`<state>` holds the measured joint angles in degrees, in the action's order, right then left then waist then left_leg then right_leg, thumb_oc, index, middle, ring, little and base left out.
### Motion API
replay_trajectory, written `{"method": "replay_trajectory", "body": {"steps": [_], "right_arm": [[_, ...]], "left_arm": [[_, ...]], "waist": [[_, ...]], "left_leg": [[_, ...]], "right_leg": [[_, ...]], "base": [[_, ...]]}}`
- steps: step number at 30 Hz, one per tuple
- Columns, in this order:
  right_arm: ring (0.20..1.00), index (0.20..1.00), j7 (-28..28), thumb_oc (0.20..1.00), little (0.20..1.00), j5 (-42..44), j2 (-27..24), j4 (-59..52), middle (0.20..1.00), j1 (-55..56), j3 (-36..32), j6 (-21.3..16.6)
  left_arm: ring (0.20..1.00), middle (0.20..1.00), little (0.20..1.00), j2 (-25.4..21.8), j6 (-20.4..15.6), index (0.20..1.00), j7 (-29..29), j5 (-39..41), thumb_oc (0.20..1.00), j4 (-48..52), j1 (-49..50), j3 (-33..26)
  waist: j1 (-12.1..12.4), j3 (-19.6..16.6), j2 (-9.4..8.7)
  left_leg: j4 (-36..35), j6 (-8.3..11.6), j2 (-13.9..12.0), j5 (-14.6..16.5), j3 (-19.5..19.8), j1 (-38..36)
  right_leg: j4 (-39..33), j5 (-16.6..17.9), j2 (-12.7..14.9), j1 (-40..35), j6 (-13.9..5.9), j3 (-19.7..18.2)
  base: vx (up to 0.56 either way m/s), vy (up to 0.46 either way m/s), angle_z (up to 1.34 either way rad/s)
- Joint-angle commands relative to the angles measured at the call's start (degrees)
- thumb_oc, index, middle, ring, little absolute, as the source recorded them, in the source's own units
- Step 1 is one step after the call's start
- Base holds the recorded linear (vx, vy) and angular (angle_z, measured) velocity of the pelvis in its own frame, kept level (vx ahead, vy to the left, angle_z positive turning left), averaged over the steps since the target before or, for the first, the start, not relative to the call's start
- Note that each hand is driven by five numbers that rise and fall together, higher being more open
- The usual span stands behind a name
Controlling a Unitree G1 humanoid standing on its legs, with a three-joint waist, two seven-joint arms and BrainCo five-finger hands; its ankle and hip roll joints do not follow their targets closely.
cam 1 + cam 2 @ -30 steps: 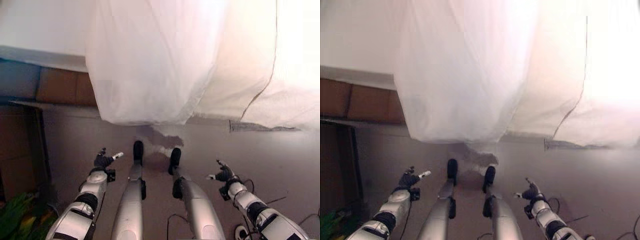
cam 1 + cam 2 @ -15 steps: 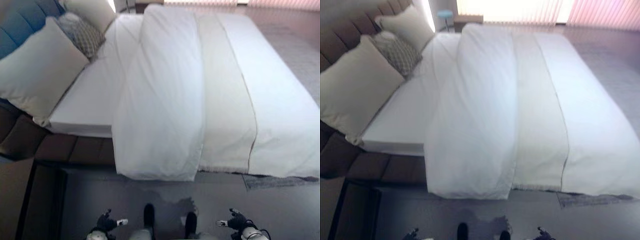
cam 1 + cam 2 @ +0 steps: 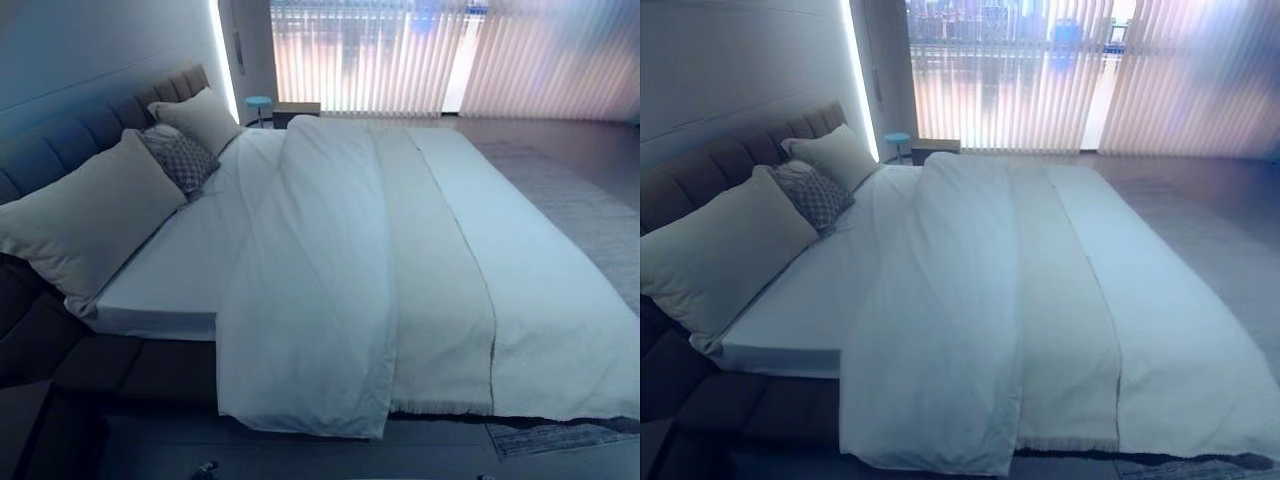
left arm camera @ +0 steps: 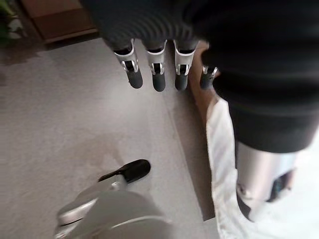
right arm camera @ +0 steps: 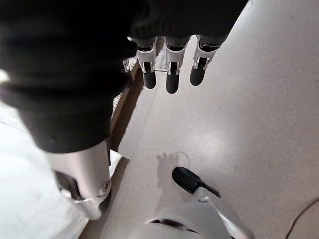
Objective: Make the bed
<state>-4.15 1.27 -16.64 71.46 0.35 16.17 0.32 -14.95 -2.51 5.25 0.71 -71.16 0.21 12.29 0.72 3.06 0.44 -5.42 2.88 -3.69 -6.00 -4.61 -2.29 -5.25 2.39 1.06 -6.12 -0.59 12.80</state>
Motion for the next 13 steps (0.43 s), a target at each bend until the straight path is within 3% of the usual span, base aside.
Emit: {"method": "replay_trajectory", "body": {"steps": [1, 13], "right_arm": [[1.000, 1.000, -0.30, 1.000, 1.000, -1.17, 0.35, 1.54, 1.000, -4.34, 0.49, -0.17], [1.000, 1.000, -0.19, 1.000, 1.000, -2.55, 0.72, 1.89, 1.000, -4.34, 1.61, -0.10]], "left_arm": [[1.000, 1.000, 1.000, 0.29, -0.24, 1.000, 0.00, -2.41, 1.000, -1.78, -3.60, -0.40], [1.000, 1.000, 1.000, 0.52, -0.31, 1.000, -0.11, -3.74, 1.000, -0.75, -3.33, 0.91]], "waist": [[-0.77, 1.27, -1.89], [-0.90, 0.93, -1.76]], "left_leg": [[0.42, -0.39, 4.66, 3.32, -1.02, -2.22], [0.42, -0.17, 4.09, 4.10, -2.42, -3.61]], "right_leg": [[1.66, -0.36, 0.86, 0.65, -4.89, -1.04], [0.66, -0.23, 0.62, -0.61, -5.20, -1.34]], "base": [[0.00, 0.000, 0.00], [0.00, -0.002, -0.01]]}}
